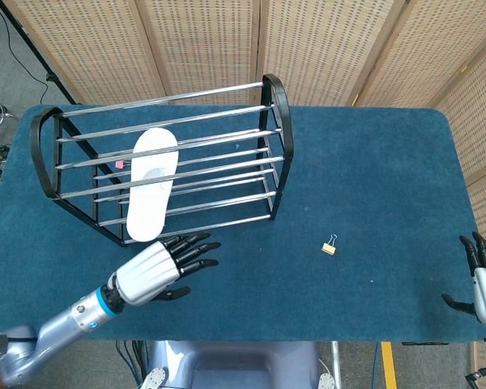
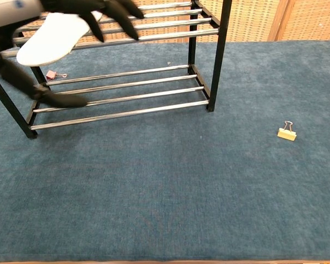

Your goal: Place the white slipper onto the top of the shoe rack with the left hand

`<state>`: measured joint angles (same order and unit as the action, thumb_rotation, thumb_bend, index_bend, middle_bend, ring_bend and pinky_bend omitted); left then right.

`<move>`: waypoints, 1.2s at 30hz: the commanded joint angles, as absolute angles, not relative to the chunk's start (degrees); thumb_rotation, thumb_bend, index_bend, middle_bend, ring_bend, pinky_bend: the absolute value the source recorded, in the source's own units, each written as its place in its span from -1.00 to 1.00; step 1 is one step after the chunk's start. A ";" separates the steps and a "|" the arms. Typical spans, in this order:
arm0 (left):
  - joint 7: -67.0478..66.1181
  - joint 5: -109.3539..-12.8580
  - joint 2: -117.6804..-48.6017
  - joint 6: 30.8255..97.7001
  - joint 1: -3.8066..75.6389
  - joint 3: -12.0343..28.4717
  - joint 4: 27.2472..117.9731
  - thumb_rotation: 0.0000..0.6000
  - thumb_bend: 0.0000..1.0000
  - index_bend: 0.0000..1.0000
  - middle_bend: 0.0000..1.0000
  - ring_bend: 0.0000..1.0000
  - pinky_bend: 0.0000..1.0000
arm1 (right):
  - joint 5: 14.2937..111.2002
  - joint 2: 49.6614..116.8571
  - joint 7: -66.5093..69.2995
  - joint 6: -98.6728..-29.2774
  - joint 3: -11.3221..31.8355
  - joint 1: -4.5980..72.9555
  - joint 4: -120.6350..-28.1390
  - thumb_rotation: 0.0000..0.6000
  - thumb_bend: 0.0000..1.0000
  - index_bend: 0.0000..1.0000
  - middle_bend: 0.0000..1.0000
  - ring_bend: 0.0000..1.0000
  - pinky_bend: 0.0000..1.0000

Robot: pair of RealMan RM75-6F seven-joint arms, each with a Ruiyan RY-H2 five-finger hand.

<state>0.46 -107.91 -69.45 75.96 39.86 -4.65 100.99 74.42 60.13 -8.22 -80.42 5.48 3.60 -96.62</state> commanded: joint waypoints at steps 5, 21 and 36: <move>5.47 -113.87 -64.14 84.64 31.94 -12.39 95.20 1.00 -0.58 -0.51 -0.74 -0.84 -0.44 | 74.90 60.21 -8.66 -80.75 5.29 3.53 -96.99 1.00 -1.00 -1.00 -1.00 -1.00 -1.00; 5.73 -100.20 -60.45 98.31 9.11 -17.37 88.59 1.00 -0.57 -0.61 -0.88 -0.93 -0.50 | 75.36 60.61 -10.06 -80.50 4.79 3.72 -97.67 1.00 -1.00 -1.00 -1.00 -1.00 -1.00; -3.99 -77.21 -61.22 90.22 6.15 -6.44 103.65 1.00 -0.58 -1.00 -1.00 -1.00 -1.00 | 78.64 60.22 -10.07 -84.22 4.37 2.45 -97.51 1.00 -1.00 -1.00 -1.00 -1.00 -1.00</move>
<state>-3.91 -78.65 -60.46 91.90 6.44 -8.12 102.49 78.46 60.17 -10.00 -83.96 4.35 2.59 -97.69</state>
